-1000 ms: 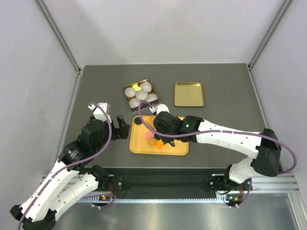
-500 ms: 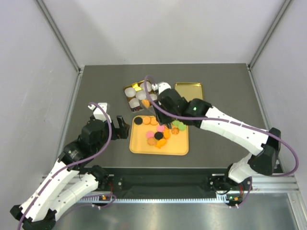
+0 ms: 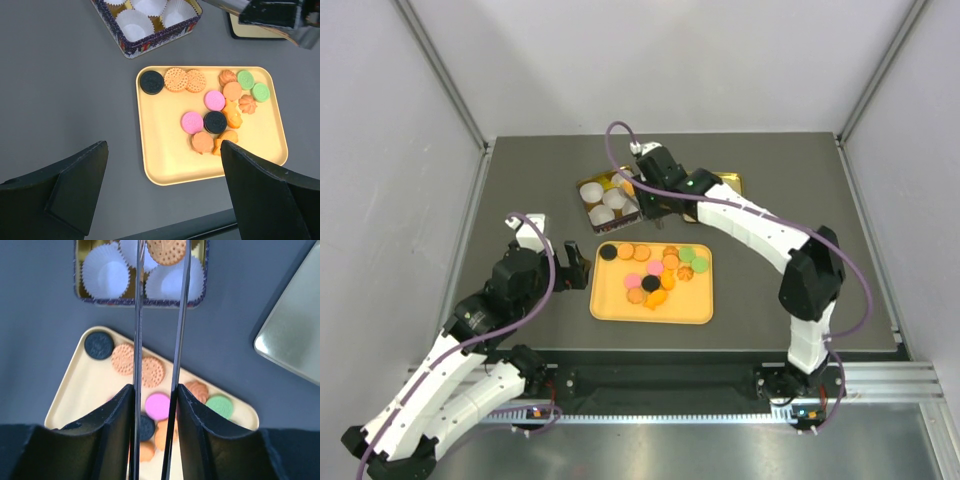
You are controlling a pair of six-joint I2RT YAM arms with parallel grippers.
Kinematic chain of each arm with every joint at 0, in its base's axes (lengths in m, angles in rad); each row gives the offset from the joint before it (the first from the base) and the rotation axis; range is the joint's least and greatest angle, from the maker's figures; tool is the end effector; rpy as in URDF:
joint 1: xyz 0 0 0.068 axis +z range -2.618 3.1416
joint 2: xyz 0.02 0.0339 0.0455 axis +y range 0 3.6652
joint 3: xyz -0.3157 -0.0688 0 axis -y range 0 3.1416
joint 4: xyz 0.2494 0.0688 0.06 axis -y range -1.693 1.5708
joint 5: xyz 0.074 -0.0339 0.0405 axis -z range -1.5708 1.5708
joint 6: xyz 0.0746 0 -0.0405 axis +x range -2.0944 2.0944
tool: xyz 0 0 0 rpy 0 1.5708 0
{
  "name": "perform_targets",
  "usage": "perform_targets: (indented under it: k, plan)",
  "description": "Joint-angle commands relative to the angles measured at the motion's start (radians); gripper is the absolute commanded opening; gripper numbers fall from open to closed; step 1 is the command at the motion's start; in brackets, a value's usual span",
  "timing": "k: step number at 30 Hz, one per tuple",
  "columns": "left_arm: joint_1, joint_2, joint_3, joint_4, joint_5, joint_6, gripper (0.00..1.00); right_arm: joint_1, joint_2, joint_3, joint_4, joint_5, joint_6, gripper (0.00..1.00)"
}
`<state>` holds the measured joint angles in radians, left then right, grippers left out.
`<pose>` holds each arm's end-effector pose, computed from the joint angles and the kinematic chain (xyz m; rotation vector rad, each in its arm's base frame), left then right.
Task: Pack the cookies
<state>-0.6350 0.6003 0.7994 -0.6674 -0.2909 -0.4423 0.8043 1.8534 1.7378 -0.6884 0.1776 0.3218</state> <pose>0.1108 -0.0551 0.3343 0.0133 2.0394 -0.3852 0.3320 0.3258 0.3413 -0.4861 2.3339 0.3336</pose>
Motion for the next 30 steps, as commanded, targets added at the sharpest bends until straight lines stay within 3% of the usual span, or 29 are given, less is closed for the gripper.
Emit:
perform_targets:
  k: [1, 19, 30]
  plan:
    - [-0.003, 0.001, 0.001, 0.008, -0.020, 0.002, 0.99, -0.030, 0.042, 0.092, 0.093, -0.018, -0.023, 0.36]
    - [-0.003, 0.009, 0.003, 0.005, -0.028, -0.003, 0.99, -0.085, 0.217, 0.233, 0.121, -0.027, -0.021, 0.37]
    - [-0.003, 0.006, 0.003, 0.003, -0.028, -0.003, 0.99, -0.099, 0.248, 0.269, 0.119, -0.024, -0.021, 0.42]
